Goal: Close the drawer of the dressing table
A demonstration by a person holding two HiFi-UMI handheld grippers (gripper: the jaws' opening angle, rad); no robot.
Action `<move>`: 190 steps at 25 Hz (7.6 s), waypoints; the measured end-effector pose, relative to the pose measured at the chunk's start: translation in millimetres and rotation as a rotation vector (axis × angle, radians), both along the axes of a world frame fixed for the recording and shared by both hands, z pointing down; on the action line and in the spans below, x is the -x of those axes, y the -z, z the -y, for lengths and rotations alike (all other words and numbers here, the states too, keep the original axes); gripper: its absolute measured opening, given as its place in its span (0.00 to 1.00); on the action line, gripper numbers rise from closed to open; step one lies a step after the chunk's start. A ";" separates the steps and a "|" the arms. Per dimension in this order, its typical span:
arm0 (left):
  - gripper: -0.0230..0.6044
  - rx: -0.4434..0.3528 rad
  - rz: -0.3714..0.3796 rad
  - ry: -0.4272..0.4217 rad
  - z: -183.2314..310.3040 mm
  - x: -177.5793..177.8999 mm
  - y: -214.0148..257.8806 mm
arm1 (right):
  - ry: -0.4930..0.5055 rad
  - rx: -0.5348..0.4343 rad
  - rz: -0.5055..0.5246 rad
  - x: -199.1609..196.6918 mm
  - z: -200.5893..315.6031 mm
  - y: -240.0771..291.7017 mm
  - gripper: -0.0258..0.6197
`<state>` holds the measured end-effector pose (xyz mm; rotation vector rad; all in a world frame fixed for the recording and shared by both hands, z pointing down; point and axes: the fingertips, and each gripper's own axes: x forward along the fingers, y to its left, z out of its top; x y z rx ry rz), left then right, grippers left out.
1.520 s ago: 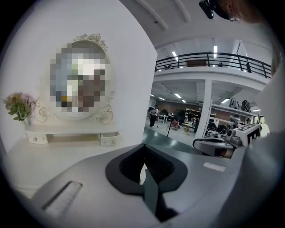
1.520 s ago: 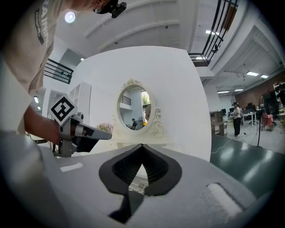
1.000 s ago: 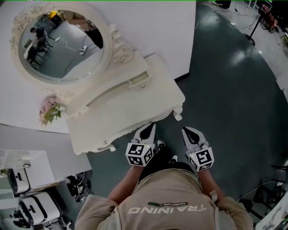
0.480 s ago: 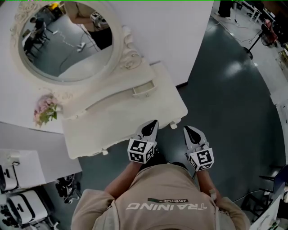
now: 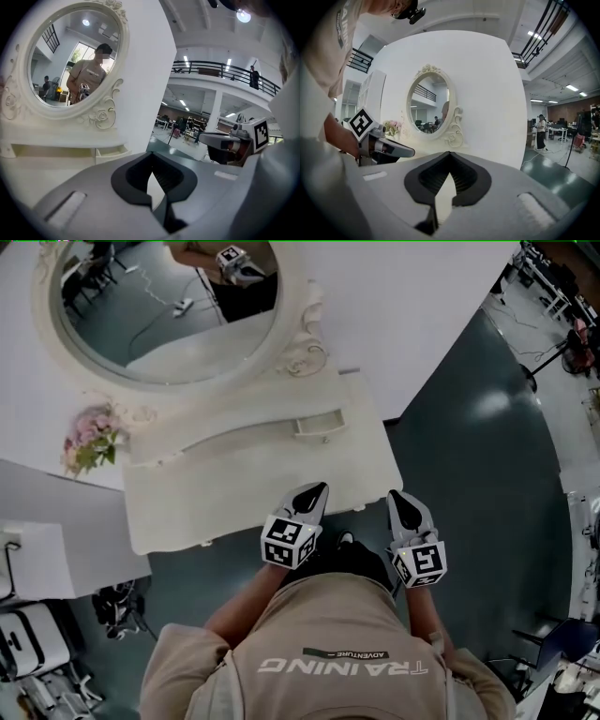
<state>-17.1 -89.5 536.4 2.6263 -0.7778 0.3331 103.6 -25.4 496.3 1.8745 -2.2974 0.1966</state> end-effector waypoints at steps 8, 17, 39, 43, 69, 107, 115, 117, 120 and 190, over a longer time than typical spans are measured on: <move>0.07 0.028 0.044 0.104 32.6 10.7 -6.4 | 0.113 0.030 0.047 10.8 46.4 -13.7 0.04; 0.07 0.043 0.098 0.223 91.8 -2.4 -5.6 | 0.249 -0.042 0.058 -14.1 135.2 -8.8 0.04; 0.07 0.212 0.171 0.291 127.6 -38.8 -75.5 | 0.386 0.017 0.104 -28.6 189.0 -42.5 0.04; 0.07 0.259 0.196 0.268 126.5 -41.0 -103.4 | 0.399 0.025 0.100 -19.9 182.9 -47.8 0.04; 0.07 0.561 0.320 0.282 145.6 -51.2 -215.7 | 0.435 0.089 0.082 -21.3 189.0 -68.6 0.04; 0.07 0.527 0.314 0.406 204.5 -49.8 -206.1 | 0.465 0.198 0.114 -30.1 226.8 -101.1 0.04; 0.07 0.525 0.301 0.409 214.9 -51.6 -206.3 | 0.456 0.174 0.117 -28.4 236.9 -92.3 0.04; 0.07 0.524 0.301 0.403 215.5 -52.0 -206.3 | 0.444 0.179 0.123 -30.8 237.0 -91.0 0.04; 0.07 0.524 0.302 0.398 213.9 -51.3 -207.1 | 0.435 0.182 0.127 -33.2 235.9 -88.1 0.04; 0.07 -0.393 -0.010 0.327 191.8 56.3 179.1 | 0.413 -0.269 -0.063 46.0 221.8 153.2 0.04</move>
